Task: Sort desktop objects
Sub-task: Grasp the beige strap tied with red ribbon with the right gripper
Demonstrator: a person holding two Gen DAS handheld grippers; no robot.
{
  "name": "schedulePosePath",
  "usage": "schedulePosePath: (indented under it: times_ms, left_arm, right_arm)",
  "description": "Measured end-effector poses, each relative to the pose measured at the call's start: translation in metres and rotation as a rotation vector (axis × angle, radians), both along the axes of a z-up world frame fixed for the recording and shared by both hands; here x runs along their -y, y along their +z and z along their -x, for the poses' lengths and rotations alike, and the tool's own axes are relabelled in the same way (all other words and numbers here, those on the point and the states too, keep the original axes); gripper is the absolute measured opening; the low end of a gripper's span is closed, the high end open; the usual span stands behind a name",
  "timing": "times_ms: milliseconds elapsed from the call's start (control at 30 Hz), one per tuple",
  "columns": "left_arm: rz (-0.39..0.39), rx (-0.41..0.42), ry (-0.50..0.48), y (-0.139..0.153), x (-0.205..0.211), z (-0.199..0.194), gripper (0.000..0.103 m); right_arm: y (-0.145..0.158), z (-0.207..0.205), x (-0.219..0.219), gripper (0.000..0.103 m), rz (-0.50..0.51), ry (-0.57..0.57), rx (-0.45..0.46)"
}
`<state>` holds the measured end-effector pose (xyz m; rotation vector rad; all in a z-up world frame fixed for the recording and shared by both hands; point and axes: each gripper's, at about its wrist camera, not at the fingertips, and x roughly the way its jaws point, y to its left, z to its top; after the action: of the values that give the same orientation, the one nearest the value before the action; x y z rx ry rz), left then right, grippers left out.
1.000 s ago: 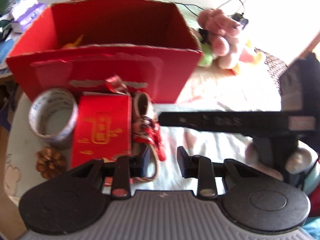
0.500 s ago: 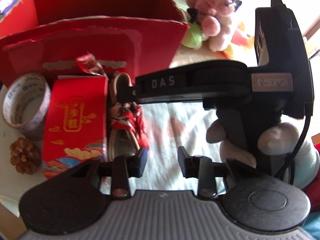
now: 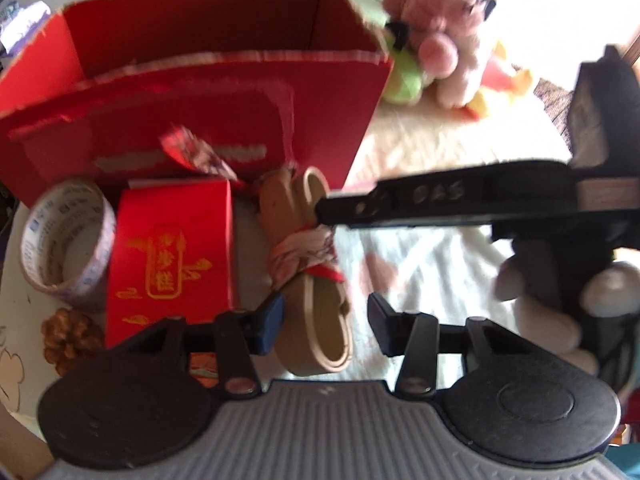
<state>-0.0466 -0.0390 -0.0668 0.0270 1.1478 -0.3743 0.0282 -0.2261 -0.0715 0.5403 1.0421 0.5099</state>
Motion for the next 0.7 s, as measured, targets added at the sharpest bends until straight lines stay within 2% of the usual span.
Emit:
schedulePosePath:
  times_ms: [100,200,267,433,533,600,700]
  left_arm:
    - [-0.033,0.018,-0.003,-0.002,0.004,0.001,0.049]
    - [-0.044,0.013,0.010,-0.005,0.004,-0.002,0.049]
    - [-0.044,0.014,0.015,-0.006,0.003,-0.002,0.049]
    - [-0.083,0.037,-0.028,-0.009,0.021,0.002,0.049]
    - [-0.134,0.065,-0.042,-0.009,0.030,0.006,0.047]
    - [-0.133,0.057,-0.033,-0.011,0.028,0.005,0.047]
    - [-0.126,0.044,-0.013,-0.012,0.023,0.002,0.056]
  right_arm:
    - [-0.001,-0.001,0.003,0.031,-0.024,-0.009,-0.012]
    - [-0.006,0.000,0.016,0.034,-0.114,0.001,-0.047]
    - [-0.007,0.001,0.018,0.040,-0.155,0.016,-0.051]
    - [-0.007,0.001,0.006,0.048,-0.142,0.064,-0.056]
    - [-0.007,0.002,-0.001,0.050,-0.072,0.069,-0.053]
    - [-0.012,0.001,-0.004,0.054,-0.034,0.080,-0.067]
    - [-0.017,0.000,0.000,0.043,-0.086,0.076,-0.091]
